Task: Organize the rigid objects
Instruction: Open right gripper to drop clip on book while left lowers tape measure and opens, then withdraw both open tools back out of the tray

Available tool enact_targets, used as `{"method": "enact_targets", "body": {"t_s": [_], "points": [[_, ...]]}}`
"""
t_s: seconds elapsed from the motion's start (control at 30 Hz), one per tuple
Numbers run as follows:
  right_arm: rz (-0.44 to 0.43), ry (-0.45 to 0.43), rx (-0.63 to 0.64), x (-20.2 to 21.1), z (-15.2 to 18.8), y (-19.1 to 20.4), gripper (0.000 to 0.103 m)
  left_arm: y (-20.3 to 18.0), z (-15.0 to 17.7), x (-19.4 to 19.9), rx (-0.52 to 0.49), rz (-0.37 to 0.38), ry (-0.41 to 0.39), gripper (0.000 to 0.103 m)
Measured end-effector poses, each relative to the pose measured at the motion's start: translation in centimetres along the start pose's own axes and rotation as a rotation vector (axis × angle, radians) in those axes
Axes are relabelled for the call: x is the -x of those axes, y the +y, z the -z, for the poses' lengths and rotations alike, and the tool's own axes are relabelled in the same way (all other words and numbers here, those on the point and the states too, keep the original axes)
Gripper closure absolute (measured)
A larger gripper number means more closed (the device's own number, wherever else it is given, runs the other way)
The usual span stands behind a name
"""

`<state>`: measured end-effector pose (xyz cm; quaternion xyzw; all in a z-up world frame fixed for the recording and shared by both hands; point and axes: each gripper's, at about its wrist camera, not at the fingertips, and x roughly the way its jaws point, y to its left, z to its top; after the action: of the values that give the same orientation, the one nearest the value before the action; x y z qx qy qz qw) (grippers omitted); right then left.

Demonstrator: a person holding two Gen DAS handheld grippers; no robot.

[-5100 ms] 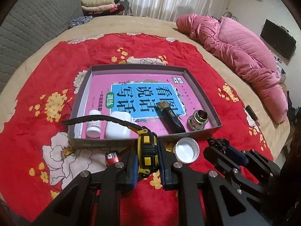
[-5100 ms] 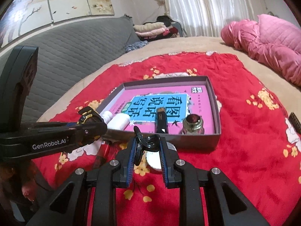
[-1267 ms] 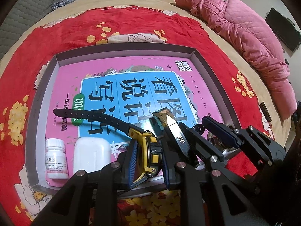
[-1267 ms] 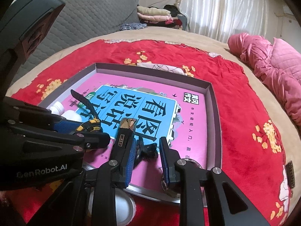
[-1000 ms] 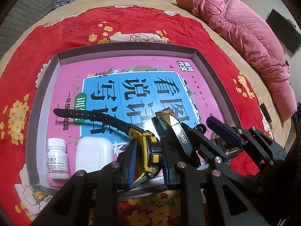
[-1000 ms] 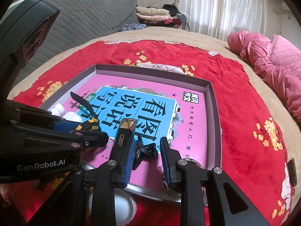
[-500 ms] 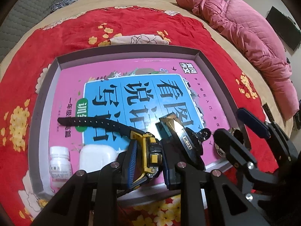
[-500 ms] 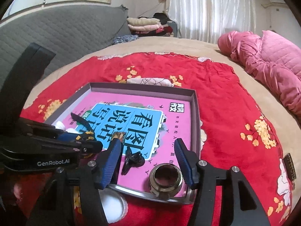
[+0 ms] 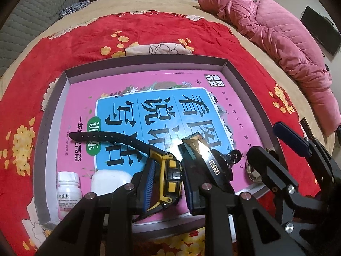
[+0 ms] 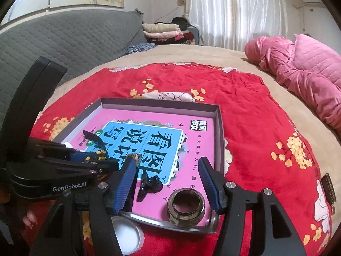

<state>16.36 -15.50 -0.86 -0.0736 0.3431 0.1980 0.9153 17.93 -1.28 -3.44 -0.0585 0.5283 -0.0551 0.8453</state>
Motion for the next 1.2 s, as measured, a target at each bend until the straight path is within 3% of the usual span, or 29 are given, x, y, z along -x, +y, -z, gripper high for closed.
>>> {"method": "enact_targets", "body": {"t_s": [0.13,0.67,0.83,0.9,0.97,1.2], "points": [[0.003,0.002,-0.004,-0.1,0.1,-0.1,0.033,0.4,-0.1,0.3,0.018,-0.001,-0.005,0.060],[0.021,-0.002,-0.025,0.0,0.1,-0.8,0.030,1.2,-0.2,2.7,0.049,-0.004,-0.090,0.059],[0.023,-0.004,-0.025,0.0,0.1,-0.9,0.029,2.1,-0.3,4.8,0.087,0.008,-0.171,0.059],[0.023,-0.006,-0.025,0.0,0.1,-0.8,0.029,2.8,-0.5,6.1,0.107,0.018,-0.214,0.054],[0.021,-0.012,-0.025,0.1,0.1,-0.9,0.029,3.4,-0.5,7.1,0.121,0.019,-0.242,0.040],[-0.012,-0.046,-0.015,0.9,0.0,-0.6,0.028,5.5,0.0,9.3,0.150,-0.028,-0.278,0.038]]}}
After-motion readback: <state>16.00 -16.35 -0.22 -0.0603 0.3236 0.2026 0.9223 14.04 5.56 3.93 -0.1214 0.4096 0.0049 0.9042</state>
